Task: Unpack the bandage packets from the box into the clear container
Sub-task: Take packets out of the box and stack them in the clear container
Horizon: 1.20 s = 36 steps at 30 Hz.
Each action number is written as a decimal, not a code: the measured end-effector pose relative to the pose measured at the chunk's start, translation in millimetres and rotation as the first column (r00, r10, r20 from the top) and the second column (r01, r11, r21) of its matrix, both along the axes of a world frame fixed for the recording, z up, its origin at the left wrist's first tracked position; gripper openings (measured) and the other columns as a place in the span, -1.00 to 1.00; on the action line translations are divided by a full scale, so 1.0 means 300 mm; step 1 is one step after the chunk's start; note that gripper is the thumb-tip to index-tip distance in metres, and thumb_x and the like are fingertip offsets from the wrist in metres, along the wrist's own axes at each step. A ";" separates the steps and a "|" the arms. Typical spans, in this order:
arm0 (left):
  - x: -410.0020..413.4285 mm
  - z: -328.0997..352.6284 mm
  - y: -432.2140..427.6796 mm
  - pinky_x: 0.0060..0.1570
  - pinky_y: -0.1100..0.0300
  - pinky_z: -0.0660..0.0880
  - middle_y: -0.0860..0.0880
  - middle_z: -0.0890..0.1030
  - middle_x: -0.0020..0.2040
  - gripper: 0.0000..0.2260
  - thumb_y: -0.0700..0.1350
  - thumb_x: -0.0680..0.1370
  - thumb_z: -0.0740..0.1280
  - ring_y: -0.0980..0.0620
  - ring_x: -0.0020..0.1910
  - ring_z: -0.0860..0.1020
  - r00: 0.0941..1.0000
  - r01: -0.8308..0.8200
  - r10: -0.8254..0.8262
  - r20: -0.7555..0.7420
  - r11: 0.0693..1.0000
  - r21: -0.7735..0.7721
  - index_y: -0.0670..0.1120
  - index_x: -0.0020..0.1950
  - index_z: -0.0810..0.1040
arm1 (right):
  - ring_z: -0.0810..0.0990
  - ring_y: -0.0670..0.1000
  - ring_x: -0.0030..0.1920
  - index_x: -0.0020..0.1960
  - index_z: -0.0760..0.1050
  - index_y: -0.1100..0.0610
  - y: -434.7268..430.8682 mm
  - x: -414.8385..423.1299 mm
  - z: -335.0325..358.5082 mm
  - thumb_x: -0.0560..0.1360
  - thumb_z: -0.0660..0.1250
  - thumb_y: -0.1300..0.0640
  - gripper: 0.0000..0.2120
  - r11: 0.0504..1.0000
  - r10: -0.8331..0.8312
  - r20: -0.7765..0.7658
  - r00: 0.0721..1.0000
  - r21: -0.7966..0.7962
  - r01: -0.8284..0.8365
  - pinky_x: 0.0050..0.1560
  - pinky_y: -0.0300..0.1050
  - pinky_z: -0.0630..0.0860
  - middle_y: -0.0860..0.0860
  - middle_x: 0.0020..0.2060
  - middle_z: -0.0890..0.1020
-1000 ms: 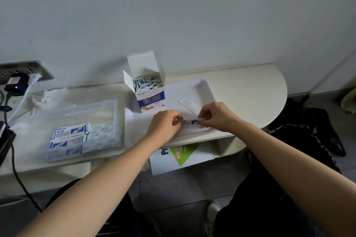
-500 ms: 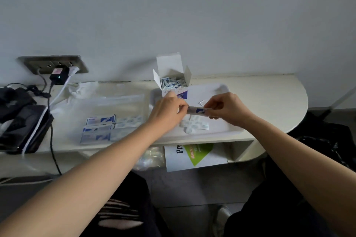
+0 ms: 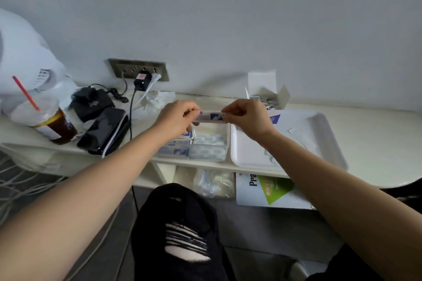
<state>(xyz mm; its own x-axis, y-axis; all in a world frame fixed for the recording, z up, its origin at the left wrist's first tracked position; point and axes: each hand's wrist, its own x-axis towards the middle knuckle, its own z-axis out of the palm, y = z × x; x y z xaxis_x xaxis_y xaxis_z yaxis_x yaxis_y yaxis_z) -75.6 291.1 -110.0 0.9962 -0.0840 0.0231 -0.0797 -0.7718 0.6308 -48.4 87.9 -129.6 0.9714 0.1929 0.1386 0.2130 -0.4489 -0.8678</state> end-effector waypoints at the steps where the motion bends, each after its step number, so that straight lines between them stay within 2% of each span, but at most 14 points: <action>1: 0.001 -0.004 0.020 -0.41 0.23 0.50 0.05 0.63 -0.26 -0.86 -0.13 0.63 0.20 0.21 -0.47 0.54 1.000 -0.016 0.016 -0.009 1.000 -0.008 -0.04 -0.02 0.55 | 0.64 -0.06 -0.23 -0.10 0.66 0.12 0.027 0.007 -0.005 0.36 0.50 0.26 -0.87 1.000 -0.011 -0.007 1.000 0.024 0.011 -0.12 -0.25 0.55 0.03 -0.24 0.70; 4: 0.006 -0.023 0.080 -0.40 0.20 0.49 0.01 0.65 -0.25 -0.85 -0.14 0.63 0.19 0.06 -0.43 0.54 0.997 -0.072 0.072 0.007 0.997 -0.025 0.00 -0.07 0.51 | 0.63 -0.03 -0.28 -0.06 0.63 0.19 0.112 0.022 -0.009 0.40 0.47 0.28 -0.87 0.995 -0.013 -0.097 0.995 0.101 0.023 -0.16 -0.23 0.59 0.07 -0.26 0.68; 7: 0.007 -0.030 0.134 -0.41 0.24 0.44 0.03 0.61 -0.32 -0.83 -0.15 0.62 0.21 0.16 -0.48 0.47 0.991 -0.119 0.121 0.057 0.992 -0.033 0.06 -0.12 0.50 | 0.66 0.07 -0.32 -0.03 0.56 0.31 0.179 0.027 -0.008 0.44 0.43 0.34 -0.88 0.948 0.048 -0.329 0.943 0.311 0.061 -0.24 -0.13 0.64 0.19 -0.23 0.66; 9: 0.008 -0.036 0.156 -0.40 0.26 0.39 0.06 0.60 -0.36 -0.86 -0.14 0.61 0.23 0.27 -0.51 0.45 0.986 -0.154 0.154 0.070 0.988 0.000 0.05 -0.09 0.53 | 0.68 0.10 -0.34 -0.09 0.56 0.33 0.205 0.034 -0.012 0.42 0.43 0.36 -0.91 0.931 0.038 -0.394 0.918 0.347 0.110 -0.29 -0.14 0.62 0.23 -0.22 0.66; 12: 0.013 -0.049 0.179 -0.37 0.28 0.35 0.06 0.62 -0.37 -0.89 -0.10 0.59 0.28 0.30 -0.50 0.45 0.975 -0.216 0.210 0.080 0.973 0.080 -0.01 -0.11 0.57 | 0.69 0.14 -0.32 -0.13 0.58 0.32 0.239 0.045 -0.022 0.39 0.46 0.38 -0.91 0.938 0.005 -0.422 0.907 0.315 0.141 -0.27 -0.13 0.63 0.24 -0.24 0.67; 14: 0.022 -0.060 0.207 -0.32 0.26 0.40 0.05 0.63 -0.38 -0.91 -0.07 0.56 0.33 0.28 -0.49 0.47 0.961 -0.273 0.269 0.062 0.959 0.071 -0.02 -0.14 0.57 | 0.69 0.17 -0.30 -0.16 0.59 0.32 0.255 0.050 -0.031 0.38 0.47 0.39 -0.92 0.948 -0.004 -0.465 0.885 0.281 0.152 -0.23 -0.11 0.65 0.25 -0.24 0.67; 16: 0.030 -0.073 0.239 -0.24 0.22 0.45 0.04 0.64 -0.35 -0.90 -0.07 0.53 0.34 0.15 -0.41 0.55 0.934 -0.357 0.354 0.052 0.932 0.060 -0.05 -0.16 0.57 | 0.69 0.17 -0.30 -0.21 0.59 0.30 0.257 0.059 -0.040 0.37 0.47 0.39 -0.92 0.963 -0.025 -0.499 0.866 0.221 0.155 -0.21 -0.10 0.66 0.25 -0.25 0.67; 18: 0.038 -0.086 0.268 -0.21 0.21 0.39 0.00 0.65 -0.24 -0.89 -0.06 0.52 0.34 0.01 -0.23 0.60 0.901 -0.433 0.430 0.053 0.899 0.069 -0.08 -0.14 0.58 | 0.69 0.15 -0.33 -0.23 0.58 0.30 0.262 0.075 -0.049 0.37 0.48 0.39 -0.92 0.973 -0.055 -0.526 0.849 0.164 0.165 -0.22 -0.11 0.66 0.24 -0.26 0.67; 19: 0.040 -0.091 0.274 -0.19 0.22 0.35 0.00 0.65 -0.16 -0.88 -0.04 0.51 0.35 0.01 -0.16 0.58 0.895 -0.446 0.444 0.048 0.892 0.078 -0.08 -0.10 0.58 | 0.68 0.14 -0.35 -0.23 0.59 0.31 0.268 0.082 -0.052 0.36 0.48 0.39 -0.92 0.976 -0.068 -0.536 0.841 0.139 0.167 -0.24 -0.11 0.66 0.24 -0.28 0.67; 23: 0.057 -0.114 0.265 -0.02 0.19 0.40 -0.02 0.62 0.10 -0.75 0.00 0.49 0.41 -0.05 0.08 0.56 0.912 -0.398 0.409 -0.044 0.905 0.147 -0.08 0.10 0.58 | 0.67 0.13 -0.36 -0.25 0.59 0.31 0.315 0.098 -0.076 0.38 0.46 0.41 -0.92 0.986 -0.124 -0.557 0.821 0.020 0.163 -0.20 -0.08 0.66 0.21 -0.31 0.66; 26: 0.060 -0.125 0.266 -0.02 0.16 0.44 -0.07 0.63 0.07 -0.79 -0.09 0.48 0.40 -0.10 0.07 0.57 0.915 -0.384 0.399 -0.056 0.907 0.174 -0.09 0.09 0.58 | 0.69 0.18 -0.27 -0.22 0.59 0.33 0.348 0.102 -0.110 0.38 0.46 0.39 -0.94 0.980 -0.163 -0.598 0.785 -0.009 0.197 -0.12 -0.03 0.66 0.22 -0.28 0.66; 30: 0.057 -0.136 0.273 -0.06 0.18 0.43 -0.06 0.64 0.08 -0.78 -0.11 0.49 0.39 -0.06 0.03 0.58 0.921 -0.375 0.386 -0.046 0.914 0.156 -0.09 0.13 0.57 | 0.71 0.14 -0.24 -0.16 0.60 0.33 0.369 0.098 -0.130 0.41 0.47 0.31 -0.92 0.974 -0.186 -0.624 0.759 -0.018 0.224 -0.07 -0.02 0.65 0.20 -0.27 0.68; 33: 0.059 -0.142 0.275 -0.14 0.20 0.40 -0.06 0.64 0.06 -0.79 -0.11 0.50 0.39 -0.06 -0.02 0.58 0.926 -0.368 0.377 -0.029 0.917 0.150 -0.10 0.11 0.56 | 0.70 0.14 -0.18 -0.02 0.56 0.38 0.360 0.099 -0.122 0.45 0.44 0.27 -0.81 0.975 -0.183 -0.636 0.750 -0.021 0.220 0.00 0.01 0.63 0.24 -0.18 0.68; 36: 0.059 -0.145 0.272 -0.16 0.20 0.38 -0.06 0.64 0.05 -0.80 -0.10 0.50 0.38 -0.06 -0.03 0.58 0.928 -0.368 0.373 -0.013 0.919 0.145 -0.10 0.11 0.56 | 0.66 0.07 -0.25 0.05 0.54 0.34 0.346 0.099 -0.110 0.46 0.39 0.28 -0.80 0.977 -0.171 -0.646 0.744 -0.016 0.211 0.11 0.03 0.59 0.21 -0.20 0.61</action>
<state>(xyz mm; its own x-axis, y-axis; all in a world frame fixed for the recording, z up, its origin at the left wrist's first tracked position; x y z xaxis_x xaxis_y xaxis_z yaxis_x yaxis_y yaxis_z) -57.8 372.7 -153.7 0.9566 0.2915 -0.0018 0.2512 -0.8209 0.5128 -18.7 191.6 -162.7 0.8511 0.0053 -0.5249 -0.4867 -0.3669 -0.7928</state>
